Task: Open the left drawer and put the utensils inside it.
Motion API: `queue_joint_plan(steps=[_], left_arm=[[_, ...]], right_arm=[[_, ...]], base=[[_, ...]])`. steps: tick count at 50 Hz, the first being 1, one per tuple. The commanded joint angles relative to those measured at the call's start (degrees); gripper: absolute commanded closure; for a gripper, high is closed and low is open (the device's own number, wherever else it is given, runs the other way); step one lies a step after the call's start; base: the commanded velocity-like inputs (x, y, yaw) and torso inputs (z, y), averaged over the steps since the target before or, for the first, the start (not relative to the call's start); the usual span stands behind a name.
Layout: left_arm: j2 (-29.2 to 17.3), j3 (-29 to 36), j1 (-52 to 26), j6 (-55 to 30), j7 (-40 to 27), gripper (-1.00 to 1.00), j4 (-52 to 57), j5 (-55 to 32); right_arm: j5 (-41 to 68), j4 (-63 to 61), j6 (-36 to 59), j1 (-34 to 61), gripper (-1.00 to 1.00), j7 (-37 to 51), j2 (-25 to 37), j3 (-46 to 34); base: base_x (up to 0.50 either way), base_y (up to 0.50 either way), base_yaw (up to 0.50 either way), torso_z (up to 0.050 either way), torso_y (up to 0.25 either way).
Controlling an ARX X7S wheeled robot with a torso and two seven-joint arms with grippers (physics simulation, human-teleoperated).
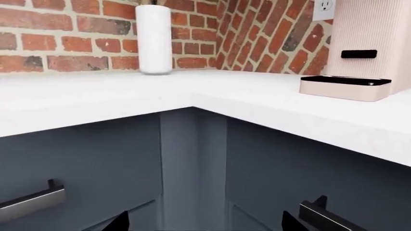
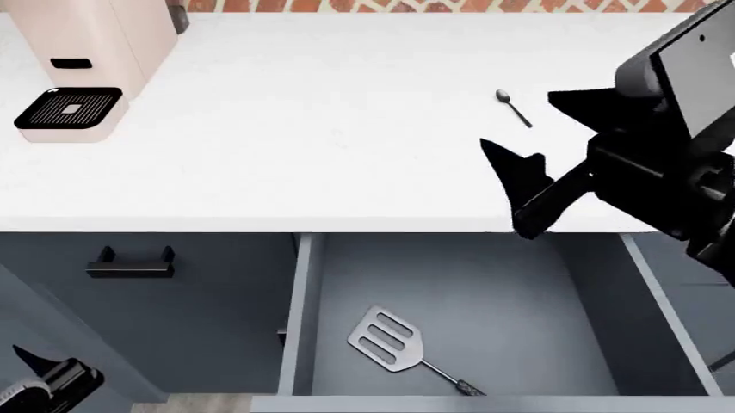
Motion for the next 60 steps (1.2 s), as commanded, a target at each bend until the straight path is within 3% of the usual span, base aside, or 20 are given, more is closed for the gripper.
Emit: queue_joint_plan(steps=[1, 7, 32, 39, 47, 55, 60], left_arm=[[0.0, -0.2, 0.3, 0.6, 0.0, -1.0, -0.3, -0.3], [-0.1, -0.2, 0.2, 0.7, 0.1, -1.0, -0.5, -0.5], [-0.4, 0.1, -0.5, -1.2, -0.5, -1.0, -0.8, -0.6], [-0.3, 0.5, -1.3, -0.6, 0.2, -1.0, -1.8, -0.8], [-0.1, 0.1, -2.2, -0.1, 0.5, -1.0, -4.1, -1.7], [-0.1, -0.2, -2.9, 0.3, 0.7, -1.0, -6.0, -2.0], [0.0, -0.3, -2.9, 0.6, 0.3, -1.0, -6.4, -1.4]], right_arm=[[7.0, 6.9, 5.1, 6.3, -1.0, 20.7, -5.2, 3.5], [6.2, 10.5, 2.2, 7.2, -1.0, 25.6, -5.3, -0.4], [2.6, 20.1, -4.1, 8.0, -1.0, 25.7, -4.0, -6.3], [-4.3, 37.9, -14.3, 15.2, -1.0, 22.3, -6.0, -15.5], [-12.2, 64.4, -28.9, 25.6, -1.0, 17.7, -12.3, -23.4], [-19.5, 110.0, -54.6, 39.9, -1.0, 10.6, -23.2, -28.2], [-22.8, 110.1, -54.9, 37.6, -1.0, 11.7, -23.5, -22.5]], base=[[0.0, 0.0, 0.0, 0.0, 0.0], [0.0, 0.0, 0.0, 0.0, 0.0], [0.0, 0.0, 0.0, 0.0, 0.0], [0.0, 0.0, 0.0, 0.0, 0.0], [0.0, 0.0, 0.0, 0.0, 0.0], [0.0, 0.0, 0.0, 0.0, 0.0], [0.0, 0.0, 0.0, 0.0, 0.0]])
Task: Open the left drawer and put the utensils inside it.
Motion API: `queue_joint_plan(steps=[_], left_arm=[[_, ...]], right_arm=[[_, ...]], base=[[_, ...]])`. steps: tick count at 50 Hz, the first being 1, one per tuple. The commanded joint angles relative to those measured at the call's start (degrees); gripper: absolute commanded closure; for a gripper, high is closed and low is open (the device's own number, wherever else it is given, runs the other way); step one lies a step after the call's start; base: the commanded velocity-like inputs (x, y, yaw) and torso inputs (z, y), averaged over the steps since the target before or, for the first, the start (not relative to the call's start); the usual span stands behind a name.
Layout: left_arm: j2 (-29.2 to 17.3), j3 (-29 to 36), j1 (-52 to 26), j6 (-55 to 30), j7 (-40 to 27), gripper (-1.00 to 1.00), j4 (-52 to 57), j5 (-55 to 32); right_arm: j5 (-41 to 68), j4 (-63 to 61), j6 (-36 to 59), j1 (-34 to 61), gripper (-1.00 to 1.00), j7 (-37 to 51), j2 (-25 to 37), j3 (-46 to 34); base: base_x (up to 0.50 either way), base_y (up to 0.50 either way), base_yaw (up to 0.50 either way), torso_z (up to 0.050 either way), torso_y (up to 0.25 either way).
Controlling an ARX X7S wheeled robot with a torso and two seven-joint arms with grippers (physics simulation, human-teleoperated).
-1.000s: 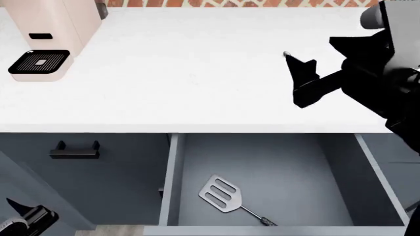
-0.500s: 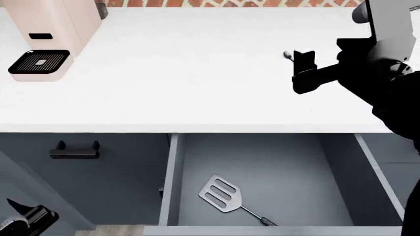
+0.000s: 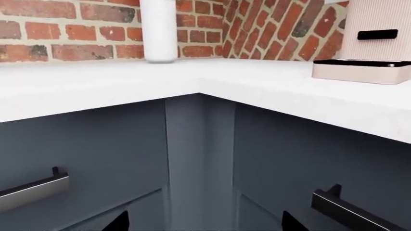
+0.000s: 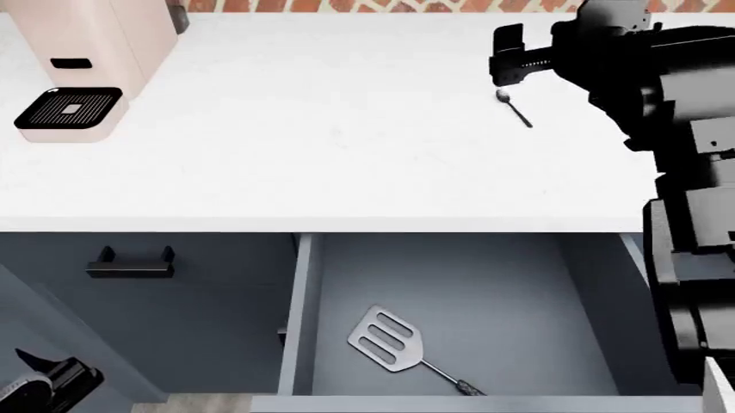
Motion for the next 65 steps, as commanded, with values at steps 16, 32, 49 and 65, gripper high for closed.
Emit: queue_joint_plan(steps=[16, 32, 49, 65], left_arm=[[0.3, 0.0, -0.2, 2.3, -0.2, -1.0, -3.3, 1.7], [0.1, 0.0, 0.3, 3.3, 0.1, -1.0, -3.4, 1.9], [0.1, 0.0, 0.5, 3.6, 0.2, -1.0, -3.4, 1.7], [0.0, 0.0, 0.5, 3.8, 0.3, -1.0, -3.8, 1.5]], right_arm=[[-18.8, 27.6, -9.1, 6.5, -1.0, -3.6, -9.6, 7.2], [-19.9, 27.6, -9.1, 7.9, -1.0, -0.1, -10.1, 3.9], [-19.3, 27.6, -12.6, 9.5, -1.0, 4.0, -9.8, 1.6], [-19.1, 27.6, -14.8, 9.4, -1.0, 5.4, -9.5, 2.0]], base=[[0.0, 0.0, 0.0, 0.0, 0.0], [0.0, 0.0, 0.0, 0.0, -0.017], [0.0, 0.0, 0.0, 0.0, -0.129], [0.0, 0.0, 0.0, 0.0, -0.154]])
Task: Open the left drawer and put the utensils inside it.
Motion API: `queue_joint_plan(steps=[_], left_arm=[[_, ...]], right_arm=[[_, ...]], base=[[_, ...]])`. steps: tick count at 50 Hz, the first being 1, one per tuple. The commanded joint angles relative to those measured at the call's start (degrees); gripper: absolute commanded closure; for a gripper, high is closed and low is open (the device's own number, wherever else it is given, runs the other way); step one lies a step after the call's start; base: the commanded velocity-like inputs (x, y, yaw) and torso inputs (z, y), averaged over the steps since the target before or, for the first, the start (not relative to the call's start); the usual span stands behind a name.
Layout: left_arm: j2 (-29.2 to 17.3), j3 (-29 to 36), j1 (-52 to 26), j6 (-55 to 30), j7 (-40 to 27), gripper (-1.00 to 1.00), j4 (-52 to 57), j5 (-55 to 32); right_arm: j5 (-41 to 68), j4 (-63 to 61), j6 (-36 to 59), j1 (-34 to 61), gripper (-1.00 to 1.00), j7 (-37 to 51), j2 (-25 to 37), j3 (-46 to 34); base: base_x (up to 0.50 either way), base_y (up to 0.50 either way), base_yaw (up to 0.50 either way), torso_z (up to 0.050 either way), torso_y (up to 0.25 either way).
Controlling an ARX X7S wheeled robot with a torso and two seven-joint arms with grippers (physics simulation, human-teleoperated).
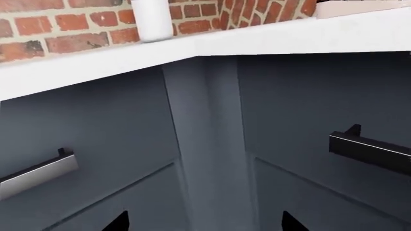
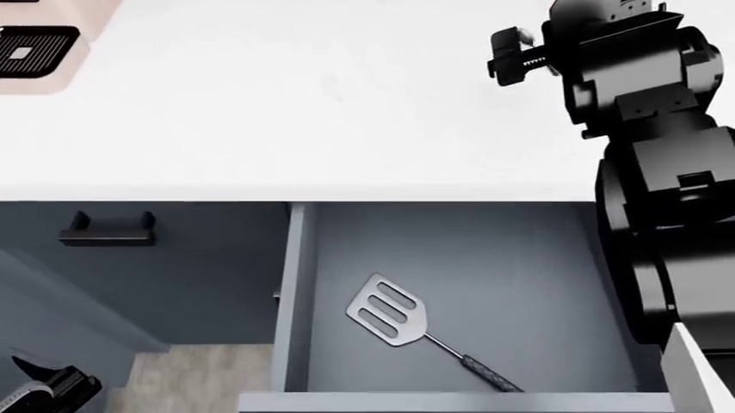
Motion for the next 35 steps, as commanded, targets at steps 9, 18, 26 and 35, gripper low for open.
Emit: queue_joint_plan(steps=[9, 18, 26, 35], left_arm=[[-0.1, 0.1, 0.1, 0.4, 0.1, -1.0, 0.1, -0.1], [-0.1, 0.0, 0.3, 0.9, 0.2, -1.0, -0.3, 0.0], [0.0, -0.1, 0.7, 2.4, 0.6, -1.0, -0.2, -0.2], [-0.1, 0.0, 0.9, 2.2, 0.5, -1.0, 0.4, 0.0]], right_arm=[[0.3, 0.1, 0.4, 0.5, -1.0, 0.3, 0.6, 1.0], [0.3, 0.1, -0.2, 0.7, -1.0, 1.4, 1.0, 2.1], [1.2, 0.1, -4.2, 1.9, -1.0, 0.1, 3.0, 5.9], [3.0, 0.1, -1.8, 1.2, -1.0, -4.2, 5.6, 13.8]], base=[[0.0, 0.0, 0.0, 0.0, -0.161], [0.0, 0.0, 0.0, 0.0, -0.137], [0.0, 0.0, 0.0, 0.0, 0.0], [0.0, 0.0, 0.0, 0.0, 0.0]])
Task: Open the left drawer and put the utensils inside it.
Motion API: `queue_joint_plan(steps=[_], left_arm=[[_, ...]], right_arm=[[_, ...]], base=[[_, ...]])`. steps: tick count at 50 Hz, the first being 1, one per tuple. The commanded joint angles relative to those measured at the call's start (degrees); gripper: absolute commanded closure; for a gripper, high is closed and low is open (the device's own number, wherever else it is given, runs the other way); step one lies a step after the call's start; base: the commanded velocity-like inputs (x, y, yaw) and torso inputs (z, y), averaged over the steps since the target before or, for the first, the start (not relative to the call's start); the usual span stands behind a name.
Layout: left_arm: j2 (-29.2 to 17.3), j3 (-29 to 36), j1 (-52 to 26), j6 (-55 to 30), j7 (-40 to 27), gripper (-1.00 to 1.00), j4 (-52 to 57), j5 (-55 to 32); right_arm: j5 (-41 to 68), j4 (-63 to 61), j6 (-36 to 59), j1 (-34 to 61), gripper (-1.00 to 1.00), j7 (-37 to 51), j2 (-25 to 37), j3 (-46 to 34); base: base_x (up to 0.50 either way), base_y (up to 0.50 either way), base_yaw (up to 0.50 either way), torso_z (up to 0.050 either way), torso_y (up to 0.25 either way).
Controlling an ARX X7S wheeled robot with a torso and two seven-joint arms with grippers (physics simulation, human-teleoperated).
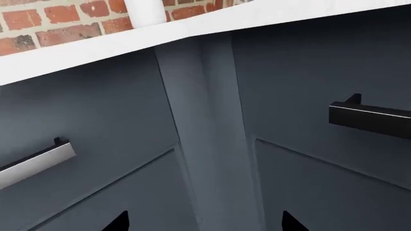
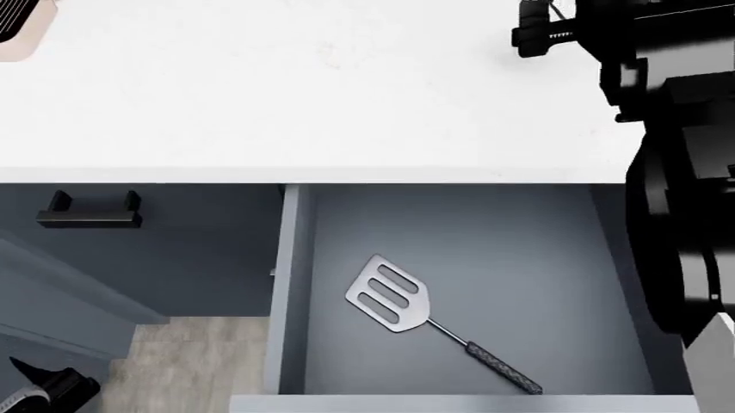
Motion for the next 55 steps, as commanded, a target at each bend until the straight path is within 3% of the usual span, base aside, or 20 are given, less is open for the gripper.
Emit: queue_joint_plan(steps=[1, 17, 28, 41, 42, 55], left_arm=[[0.0, 0.0, 0.3, 0.4, 0.0, -1.0, 0.5, 0.0], [0.0, 0.1, 0.3, 0.7, 0.1, -1.0, 0.1, 0.1], [-0.1, 0.1, 0.0, 0.0, -0.5, -1.0, 0.3, 0.5], [-0.2, 0.5, 0.1, 0.1, -0.4, -1.0, 0.5, 1.0], [-0.2, 0.5, 0.2, 0.4, -0.2, -1.0, 0.5, 0.9], [-0.1, 0.3, 0.4, 2.5, 0.4, -1.0, 0.0, 0.5]], right_arm=[[1.8, 0.3, 1.3, -0.9, -1.0, -4.3, 2.5, 8.6], [-0.6, 0.3, 9.7, -1.9, -1.0, -9.9, 2.4, 16.4], [-1.8, 0.3, 8.6, -2.0, -1.0, -8.7, 2.2, 15.4], [-1.7, 0.3, 5.9, -1.9, -1.0, -7.0, 2.5, 12.9], [-1.6, 0.3, 5.8, -2.0, 1.0, -7.1, 2.5, 12.8], [-1.3, 0.3, 5.7, -2.1, 1.0, -7.8, 2.7, 12.6]], base=[[0.0, 0.0, 0.0, 0.0, 0.0], [0.0, 0.0, 0.0, 0.0, 0.0], [0.0, 0.0, 0.0, 0.0, -0.009], [0.0, 0.0, 0.0, 0.0, -0.213], [0.0, 0.0, 0.0, 0.0, 0.0], [0.0, 0.0, 0.0, 0.0, -0.004]])
